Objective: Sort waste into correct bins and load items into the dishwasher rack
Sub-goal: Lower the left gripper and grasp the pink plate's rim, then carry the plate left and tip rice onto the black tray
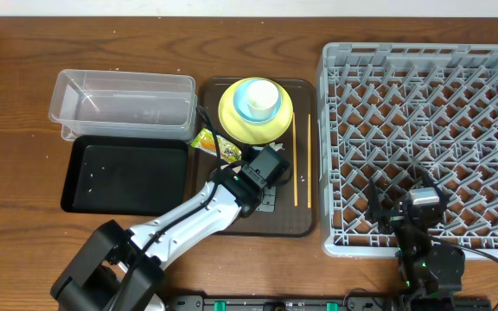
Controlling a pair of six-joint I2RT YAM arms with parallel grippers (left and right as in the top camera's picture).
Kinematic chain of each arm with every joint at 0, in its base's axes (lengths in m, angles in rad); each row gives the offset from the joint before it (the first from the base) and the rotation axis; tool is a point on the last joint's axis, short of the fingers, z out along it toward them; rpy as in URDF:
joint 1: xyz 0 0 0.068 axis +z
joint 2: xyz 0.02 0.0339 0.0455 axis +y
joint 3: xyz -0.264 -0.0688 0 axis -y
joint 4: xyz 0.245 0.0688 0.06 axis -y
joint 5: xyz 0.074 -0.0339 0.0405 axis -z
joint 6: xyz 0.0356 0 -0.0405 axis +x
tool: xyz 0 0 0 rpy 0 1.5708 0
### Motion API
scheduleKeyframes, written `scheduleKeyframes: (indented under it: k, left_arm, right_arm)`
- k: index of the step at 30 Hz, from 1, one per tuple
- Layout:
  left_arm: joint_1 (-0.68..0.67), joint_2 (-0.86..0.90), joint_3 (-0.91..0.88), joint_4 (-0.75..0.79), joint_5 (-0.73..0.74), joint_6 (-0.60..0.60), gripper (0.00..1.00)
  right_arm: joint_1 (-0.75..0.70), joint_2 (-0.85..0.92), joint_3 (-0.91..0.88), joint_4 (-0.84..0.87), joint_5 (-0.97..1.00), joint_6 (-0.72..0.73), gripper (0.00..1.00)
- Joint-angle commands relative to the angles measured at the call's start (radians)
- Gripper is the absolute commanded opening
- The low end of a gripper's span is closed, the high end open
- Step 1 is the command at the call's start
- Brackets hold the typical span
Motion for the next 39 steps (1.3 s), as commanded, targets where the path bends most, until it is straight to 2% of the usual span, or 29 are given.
scheduleKeyframes:
  k: [1, 8, 14, 26, 32, 39]
  left_arm:
    - [-0.004, 0.006, -0.006, 0.002, -0.009, -0.003, 0.15]
    - [-0.004, 0.005, -0.006, 0.001, -0.008, -0.003, 0.13]
    - [-0.004, -0.017, -0.006, -0.012, -0.004, -0.003, 0.06]
    - [0.001, -0.227, -0.004, -0.082, -0.009, -0.003, 0.06]
    - [0.082, -0.375, -0.004, -0.155, -0.008, -0.003, 0.06]
    - [0.266, -0.546, -0.004, -0.269, -0.008, 0.002, 0.06]
  right_arm:
    - [0.007, 0.006, -0.001, -0.004, -0.001, -0.010, 0.99]
    - [0.007, 0.006, -0.001, -0.004, -0.001, -0.009, 0.99]
    - [0.007, 0.006, -0.001, -0.004, -0.001, -0.009, 0.99]
    - [0.007, 0.006, -0.001, -0.004, -0.001, -0.009, 0.99]
    - [0.007, 0.006, -0.001, -0.004, -0.001, -0.009, 0.99]
    - [0.007, 0.006, -0.001, -0.004, -0.001, -0.009, 0.99]
